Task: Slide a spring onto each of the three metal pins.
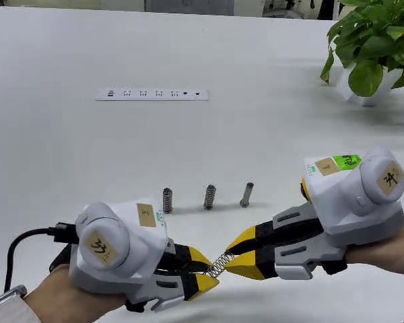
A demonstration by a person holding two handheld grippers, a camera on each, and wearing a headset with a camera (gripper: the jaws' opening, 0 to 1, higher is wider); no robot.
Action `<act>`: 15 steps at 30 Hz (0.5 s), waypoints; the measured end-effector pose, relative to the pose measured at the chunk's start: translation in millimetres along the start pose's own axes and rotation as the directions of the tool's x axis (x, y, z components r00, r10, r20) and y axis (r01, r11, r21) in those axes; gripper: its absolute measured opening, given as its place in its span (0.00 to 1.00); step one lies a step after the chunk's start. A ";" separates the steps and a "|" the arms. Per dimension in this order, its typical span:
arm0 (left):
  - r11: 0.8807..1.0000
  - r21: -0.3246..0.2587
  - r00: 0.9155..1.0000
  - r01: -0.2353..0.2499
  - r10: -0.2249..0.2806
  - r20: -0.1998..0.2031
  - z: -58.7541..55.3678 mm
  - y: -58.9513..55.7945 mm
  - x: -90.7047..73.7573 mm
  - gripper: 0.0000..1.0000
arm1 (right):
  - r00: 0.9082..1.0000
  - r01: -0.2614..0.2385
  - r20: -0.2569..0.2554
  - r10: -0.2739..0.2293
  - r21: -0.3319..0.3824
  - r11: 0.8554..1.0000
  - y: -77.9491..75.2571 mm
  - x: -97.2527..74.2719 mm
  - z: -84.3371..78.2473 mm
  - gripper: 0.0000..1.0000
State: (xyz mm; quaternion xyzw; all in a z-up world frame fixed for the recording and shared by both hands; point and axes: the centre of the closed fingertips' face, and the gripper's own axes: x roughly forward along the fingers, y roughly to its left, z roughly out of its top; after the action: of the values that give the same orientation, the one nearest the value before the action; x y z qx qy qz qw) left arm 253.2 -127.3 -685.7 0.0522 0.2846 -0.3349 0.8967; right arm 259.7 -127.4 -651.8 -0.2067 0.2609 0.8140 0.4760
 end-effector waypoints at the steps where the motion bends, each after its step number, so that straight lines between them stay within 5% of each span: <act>1: 1.000 -0.003 1.000 0.001 -0.001 0.001 0.1 0.0 0.4 0.09 | 1.000 0.001 -0.002 -0.001 -0.001 1.000 -0.1 -0.4 -0.4 0.12; 7: 1.000 0.002 1.000 0.001 -0.001 0.005 -0.6 1.0 2.4 0.09 | 1.000 0.005 -0.008 -0.006 -0.024 1.000 -0.2 -1.8 -0.8 0.12; 10: 1.000 0.002 1.000 0.001 -0.001 0.012 -0.2 1.6 3.3 0.09 | 0.999 -0.012 -0.036 0.010 -0.043 0.999 3.4 -2.2 -1.6 0.23; 15: 1.000 0.020 1.000 0.014 -0.014 0.016 3.6 -1.3 5.9 0.09 | 0.993 -0.051 -0.108 0.040 -0.103 0.993 7.4 0.6 -3.0 0.21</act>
State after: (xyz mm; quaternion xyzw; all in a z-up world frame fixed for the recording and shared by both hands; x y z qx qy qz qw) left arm 257.7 -132.7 -685.8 0.0566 0.2743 -0.3443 0.8961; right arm 253.2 -131.9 -652.8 -0.2684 0.2470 0.8253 0.4311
